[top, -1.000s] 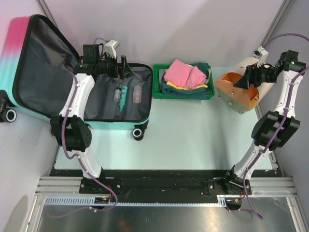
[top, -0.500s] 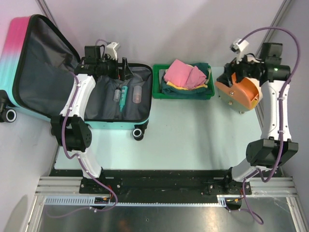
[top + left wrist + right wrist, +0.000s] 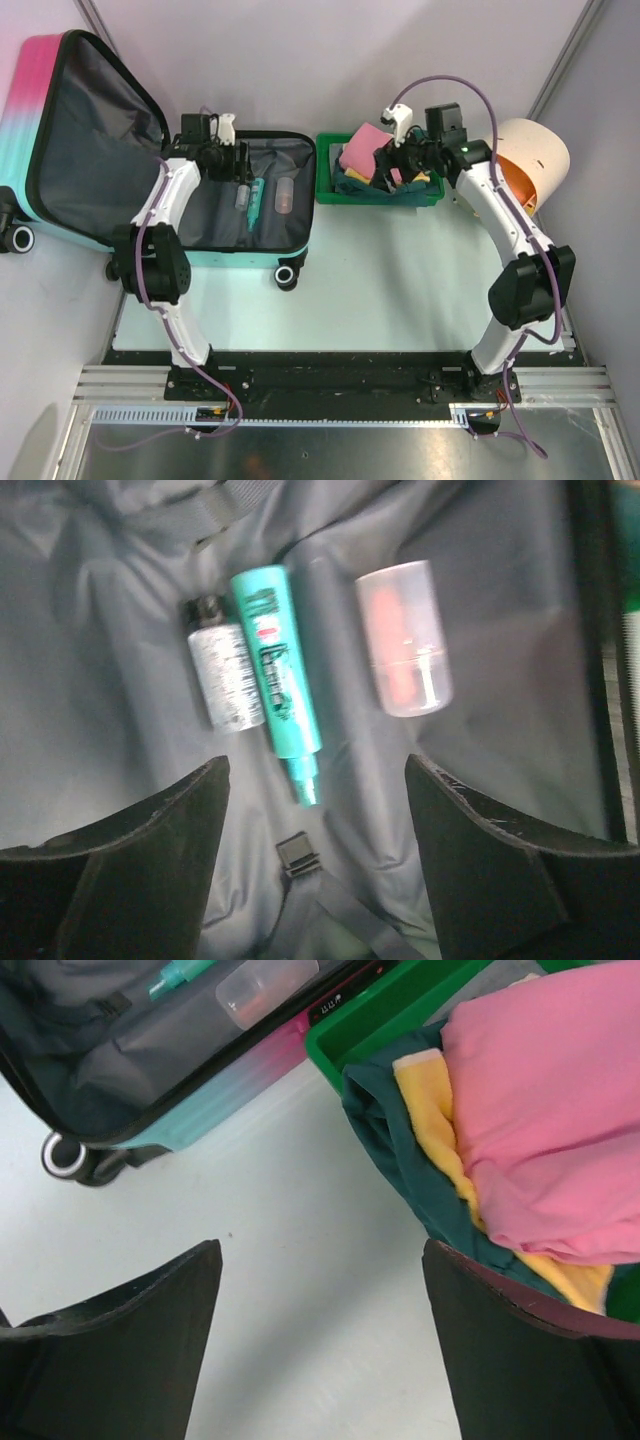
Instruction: Open, take out, and arrange the luggage
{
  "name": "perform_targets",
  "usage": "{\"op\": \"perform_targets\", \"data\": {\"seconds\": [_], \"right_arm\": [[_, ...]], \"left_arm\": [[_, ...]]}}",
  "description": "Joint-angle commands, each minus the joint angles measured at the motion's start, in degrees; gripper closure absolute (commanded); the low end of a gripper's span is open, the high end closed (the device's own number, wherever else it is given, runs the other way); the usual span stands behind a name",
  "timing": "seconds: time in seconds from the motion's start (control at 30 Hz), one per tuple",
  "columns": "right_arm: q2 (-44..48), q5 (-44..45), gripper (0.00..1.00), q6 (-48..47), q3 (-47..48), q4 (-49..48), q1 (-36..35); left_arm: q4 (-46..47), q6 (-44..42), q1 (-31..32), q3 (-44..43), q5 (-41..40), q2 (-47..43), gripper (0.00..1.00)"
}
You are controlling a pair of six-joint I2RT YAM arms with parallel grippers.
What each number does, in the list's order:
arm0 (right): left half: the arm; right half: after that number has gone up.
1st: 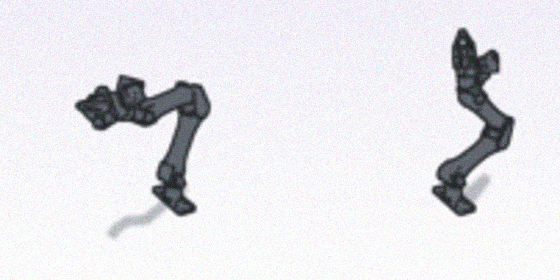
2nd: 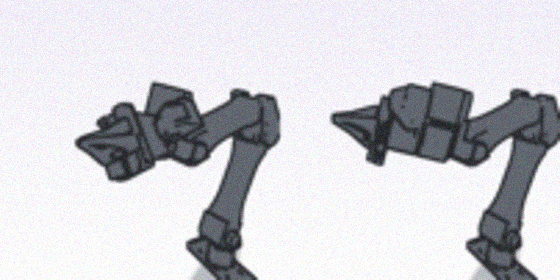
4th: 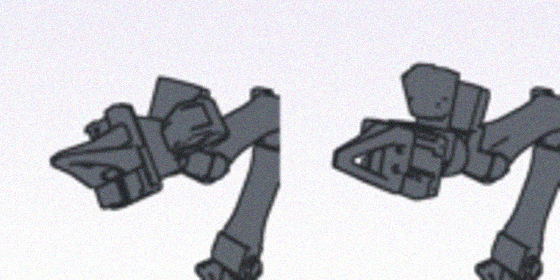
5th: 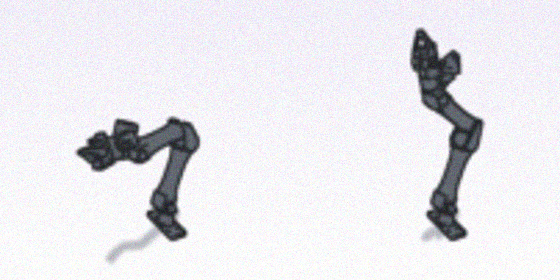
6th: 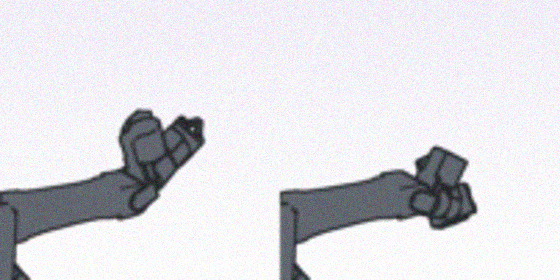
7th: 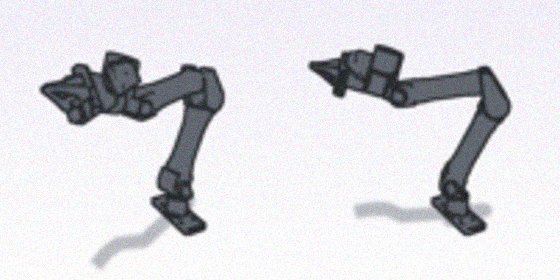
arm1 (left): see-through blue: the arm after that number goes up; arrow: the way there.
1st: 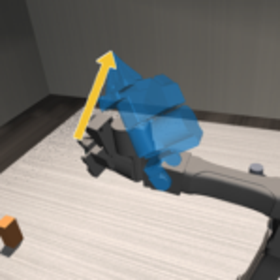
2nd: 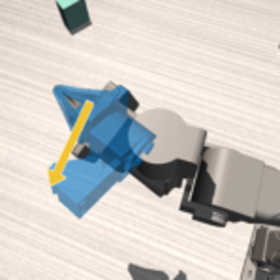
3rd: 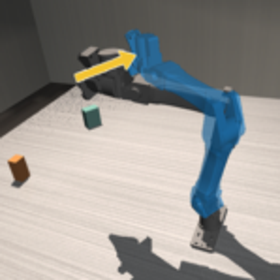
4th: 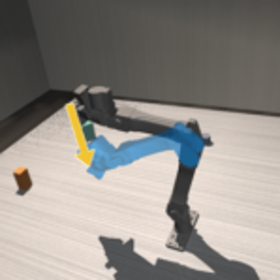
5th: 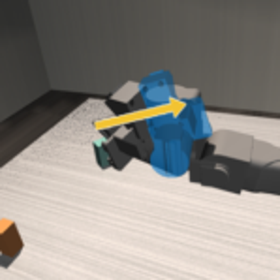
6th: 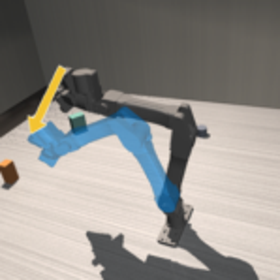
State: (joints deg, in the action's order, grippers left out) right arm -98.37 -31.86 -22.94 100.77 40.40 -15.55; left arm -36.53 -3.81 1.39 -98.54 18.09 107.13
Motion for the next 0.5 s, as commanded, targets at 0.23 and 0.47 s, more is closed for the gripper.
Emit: {"op": "perform_targets", "data": {"seconds": [0.23,0.47], "right_arm": [[-6.39,9.27,0.11,17.74,2.06,-11.75,-5.63],[-8.42,10.5,0.1,19.87,4.34,-12.46,-5.63]], "left_arm": [[0.5,1.09,1.95,-3.49,8.45,9.31,0.27],[0.67,5.22,5.38,-7.89,10.56,16.51,0.25]]}}
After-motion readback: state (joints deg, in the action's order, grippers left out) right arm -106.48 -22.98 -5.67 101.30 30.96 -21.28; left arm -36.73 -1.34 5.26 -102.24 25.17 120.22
